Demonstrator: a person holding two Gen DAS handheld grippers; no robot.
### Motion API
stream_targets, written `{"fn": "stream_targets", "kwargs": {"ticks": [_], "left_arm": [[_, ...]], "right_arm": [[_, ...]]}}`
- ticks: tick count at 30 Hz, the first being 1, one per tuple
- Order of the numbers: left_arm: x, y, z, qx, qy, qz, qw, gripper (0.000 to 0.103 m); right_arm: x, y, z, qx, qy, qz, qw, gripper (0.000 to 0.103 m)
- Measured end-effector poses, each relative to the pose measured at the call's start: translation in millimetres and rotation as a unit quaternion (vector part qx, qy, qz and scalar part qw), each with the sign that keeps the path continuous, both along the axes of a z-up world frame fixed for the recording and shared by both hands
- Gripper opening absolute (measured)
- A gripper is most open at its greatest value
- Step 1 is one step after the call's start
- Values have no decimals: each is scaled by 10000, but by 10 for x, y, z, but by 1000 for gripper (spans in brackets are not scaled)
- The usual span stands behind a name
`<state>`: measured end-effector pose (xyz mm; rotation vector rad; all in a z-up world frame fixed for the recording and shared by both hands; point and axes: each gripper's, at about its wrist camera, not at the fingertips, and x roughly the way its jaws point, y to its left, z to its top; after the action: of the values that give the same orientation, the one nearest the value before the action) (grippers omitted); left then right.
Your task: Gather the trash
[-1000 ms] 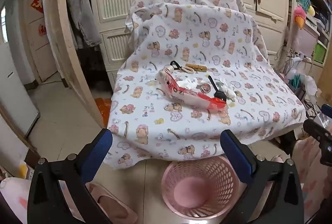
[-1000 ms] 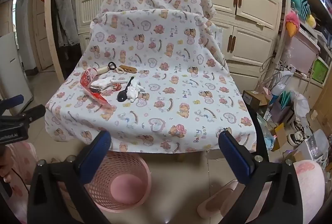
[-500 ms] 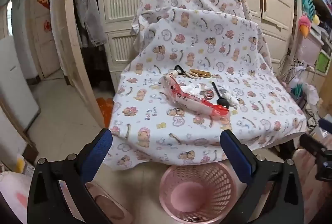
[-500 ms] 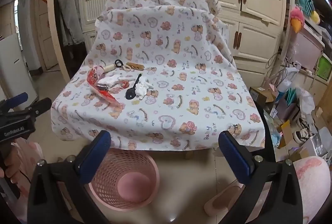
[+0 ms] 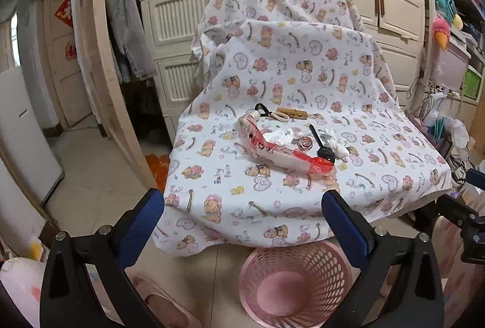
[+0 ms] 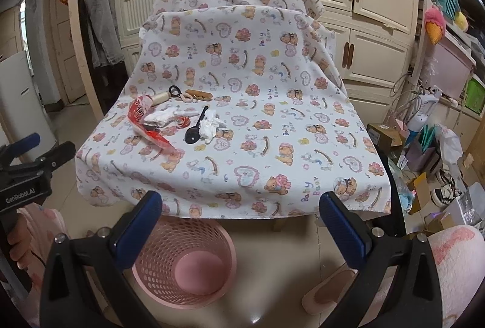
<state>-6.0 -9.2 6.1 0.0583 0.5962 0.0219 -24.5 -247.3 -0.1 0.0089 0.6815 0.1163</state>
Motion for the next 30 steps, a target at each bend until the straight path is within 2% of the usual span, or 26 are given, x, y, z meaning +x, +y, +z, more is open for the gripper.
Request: {"fn": "stream_targets", "kwargs": {"ticks": [4,7,16,25,30], "left_arm": [[28,-53,-29,256,44,119,9996,103],[40,-32,-36,235,34,99,9997,103],[80,-6,-53,210,25,179,9996,103],[44,44,-1,-40,-133,234,9996,103],[69,143,-8,-221,-41,446,9988,103]], "right_arm": [[0,45,-20,-126,66,97,9999,103],[19,62,-37,-14,206,325,9993,103],[-11,42,-18,-72,69,214,9997,103],[-36,79,-41,-290,24,272,9992,103],[-47,73,-35,-275,-6,248,9993,103]]}}
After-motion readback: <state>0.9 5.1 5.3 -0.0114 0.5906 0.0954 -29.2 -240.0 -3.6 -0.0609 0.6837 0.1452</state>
